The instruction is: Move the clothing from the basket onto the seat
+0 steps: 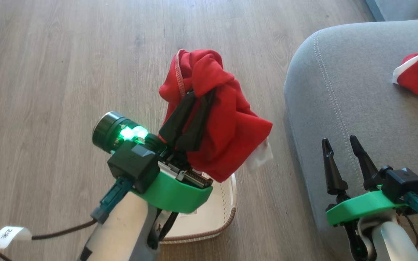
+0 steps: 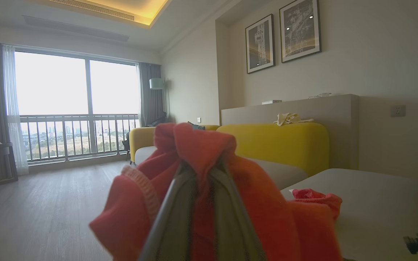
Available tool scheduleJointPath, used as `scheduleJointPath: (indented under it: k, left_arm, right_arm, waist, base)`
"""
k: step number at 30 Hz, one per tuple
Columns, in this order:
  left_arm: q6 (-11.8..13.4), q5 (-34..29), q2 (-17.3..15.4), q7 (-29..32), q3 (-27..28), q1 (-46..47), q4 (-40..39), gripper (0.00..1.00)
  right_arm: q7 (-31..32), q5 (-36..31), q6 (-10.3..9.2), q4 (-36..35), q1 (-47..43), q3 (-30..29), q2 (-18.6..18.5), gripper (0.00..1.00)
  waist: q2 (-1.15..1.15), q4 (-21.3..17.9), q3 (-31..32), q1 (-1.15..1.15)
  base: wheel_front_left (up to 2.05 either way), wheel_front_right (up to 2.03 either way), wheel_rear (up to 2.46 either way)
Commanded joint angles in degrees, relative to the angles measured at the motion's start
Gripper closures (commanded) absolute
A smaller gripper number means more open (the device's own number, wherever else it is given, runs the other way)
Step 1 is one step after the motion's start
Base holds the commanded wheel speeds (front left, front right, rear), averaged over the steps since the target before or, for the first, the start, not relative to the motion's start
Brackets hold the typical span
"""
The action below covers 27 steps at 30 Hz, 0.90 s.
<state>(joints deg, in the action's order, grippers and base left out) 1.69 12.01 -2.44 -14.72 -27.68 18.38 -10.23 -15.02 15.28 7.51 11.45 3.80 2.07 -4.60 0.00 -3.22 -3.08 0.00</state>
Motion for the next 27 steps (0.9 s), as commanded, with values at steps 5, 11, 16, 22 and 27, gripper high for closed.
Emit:
scheduleJointPath:
  k: [5, 11, 16, 22, 27]
  left_arm:
    - [-0.2, -0.7, -0.4, -0.3, 2.1, 1.3, -1.9, 1.00]
    - [-0.3, -1.1, -0.4, -0.3, 2.8, 1.6, -1.7, 1.00]
    - [-0.6, -1.5, -0.4, -0.3, 3.7, 2.0, -1.4, 1.00]
    - [-0.7, -1.7, -0.4, -0.3, 4.2, 2.1, -1.1, 1.00]
    - [-0.8, -1.9, -0.4, -0.3, 4.7, 1.8, -0.6, 1.00]
  right_arm:
    - [0.0, 0.3, -0.02, -1.7, 0.3, 0.9, -0.4, 0.00]
    - [0.0, 1.7, -0.02, -2.3, 0.8, 0.9, -0.3, 0.00]
    - [0.0, 0.9, -0.02, -4.3, 1.6, 2.1, -2.0, 0.00]
    - [0.0, 1.9, -0.02, -8.8, 2.4, 6.9, -5.4, 0.00]
    - [0.0, 2.5, -0.02, -15.4, 3.2, 16.4, -12.3, 0.00]
  waist:
    - [0.00, -0.1, -0.1, 0.00]
    - [0.00, -0.5, -0.6, 0.00]
    - [0.00, -0.9, -1.1, 0.00]
    - [0.00, -1.2, -1.3, 0.00]
    - [0.00, -1.4, -1.2, 0.00]
  base:
    - [0.00, 0.00, 0.00]
    - [0.00, 0.00, 0.00]
    - [0.00, 0.00, 0.00]
    - [0.00, 0.00, 0.00]
    - [0.00, 0.00, 0.00]
